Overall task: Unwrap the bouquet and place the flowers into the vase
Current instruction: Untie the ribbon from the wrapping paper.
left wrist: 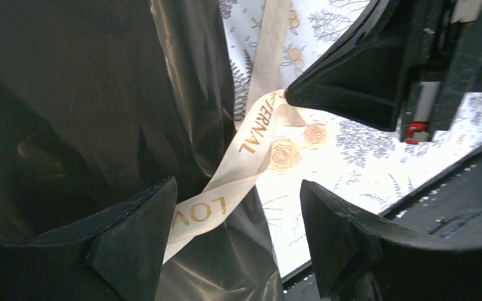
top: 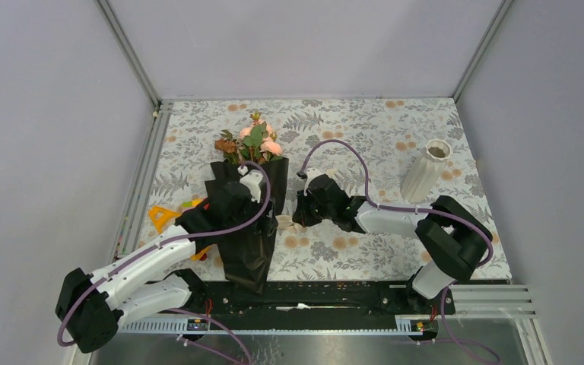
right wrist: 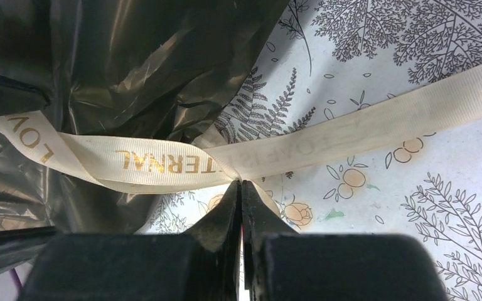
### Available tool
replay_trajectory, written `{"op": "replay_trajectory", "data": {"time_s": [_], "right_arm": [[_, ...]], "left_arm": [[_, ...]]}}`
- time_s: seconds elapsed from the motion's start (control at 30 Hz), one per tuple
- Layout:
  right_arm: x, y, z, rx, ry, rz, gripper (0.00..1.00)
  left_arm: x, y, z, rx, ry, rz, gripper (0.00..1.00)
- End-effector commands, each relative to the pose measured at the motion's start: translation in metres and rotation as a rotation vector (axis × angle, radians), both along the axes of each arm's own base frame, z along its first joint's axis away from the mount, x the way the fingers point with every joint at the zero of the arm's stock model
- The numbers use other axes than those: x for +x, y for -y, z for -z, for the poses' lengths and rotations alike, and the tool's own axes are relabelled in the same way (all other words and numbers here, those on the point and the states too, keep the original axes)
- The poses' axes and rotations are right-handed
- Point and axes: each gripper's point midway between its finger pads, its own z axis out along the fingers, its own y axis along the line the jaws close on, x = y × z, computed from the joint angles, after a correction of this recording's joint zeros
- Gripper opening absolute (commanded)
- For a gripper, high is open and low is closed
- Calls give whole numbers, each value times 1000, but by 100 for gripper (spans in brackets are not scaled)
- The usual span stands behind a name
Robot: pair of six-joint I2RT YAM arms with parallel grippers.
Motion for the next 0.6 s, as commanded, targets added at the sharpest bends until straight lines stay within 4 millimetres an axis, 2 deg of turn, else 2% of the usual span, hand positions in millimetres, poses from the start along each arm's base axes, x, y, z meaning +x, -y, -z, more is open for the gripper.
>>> {"op": "replay_trajectory", "data": {"time_s": [0.0, 0.13, 0.27, 0.43, 0.57], "right_arm": [[9, -10, -12, 52, 7, 3, 0], [10, -11, -12, 56, 3, 3, 0], [10, -11, -10, 61, -6, 5, 0], [10, -11, -9, 63, -11, 5, 0], [11, -9, -8, 57, -7, 12, 0]], "left_arm": [[15, -5, -6, 92, 95, -36, 77], [15, -8, -1, 160, 110, -38, 76], [13, -6, 1, 209, 110, -18, 66], [11, -5, 2, 238, 115, -17, 64], [13, -8, 0, 246, 127, -39, 55]]}}
